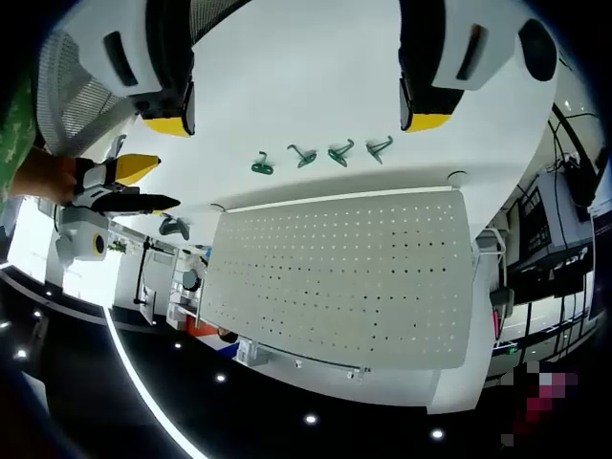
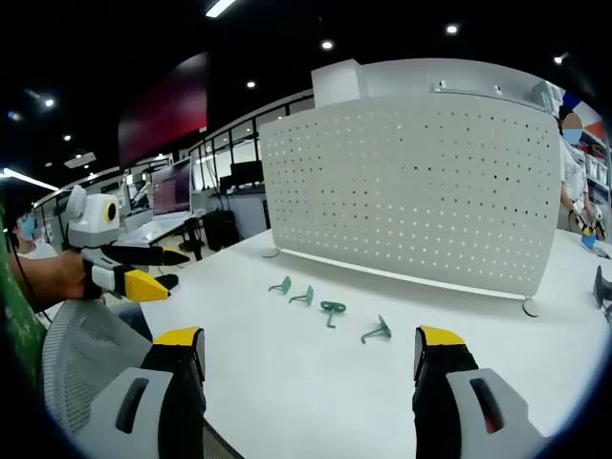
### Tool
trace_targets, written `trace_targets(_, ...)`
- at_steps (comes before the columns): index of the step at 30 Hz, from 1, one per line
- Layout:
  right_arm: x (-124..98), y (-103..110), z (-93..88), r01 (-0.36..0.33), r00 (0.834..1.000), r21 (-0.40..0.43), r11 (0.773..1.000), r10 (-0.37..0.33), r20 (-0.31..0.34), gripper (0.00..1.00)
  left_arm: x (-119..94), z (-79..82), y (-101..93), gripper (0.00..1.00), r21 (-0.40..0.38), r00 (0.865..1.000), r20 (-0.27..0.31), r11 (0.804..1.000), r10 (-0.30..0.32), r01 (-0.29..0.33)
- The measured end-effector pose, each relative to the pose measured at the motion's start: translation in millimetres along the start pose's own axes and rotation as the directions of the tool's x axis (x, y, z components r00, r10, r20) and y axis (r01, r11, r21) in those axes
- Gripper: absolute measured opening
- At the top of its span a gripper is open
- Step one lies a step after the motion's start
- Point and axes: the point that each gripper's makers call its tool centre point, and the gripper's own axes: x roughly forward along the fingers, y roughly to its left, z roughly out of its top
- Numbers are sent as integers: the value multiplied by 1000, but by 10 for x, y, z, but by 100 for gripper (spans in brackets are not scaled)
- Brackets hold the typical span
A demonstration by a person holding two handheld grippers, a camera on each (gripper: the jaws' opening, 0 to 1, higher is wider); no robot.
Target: Insert the hook assembly into the mounting plate slot until the hook locks in place.
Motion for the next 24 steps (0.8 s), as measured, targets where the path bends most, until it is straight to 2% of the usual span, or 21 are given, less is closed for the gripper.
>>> trace_targets(24, 10, 20, -30, -8, 1000, -6, 1000, 8, -15, 91, 2, 0, 13, 90, -4, 1000, 1, 1000, -1, 1)
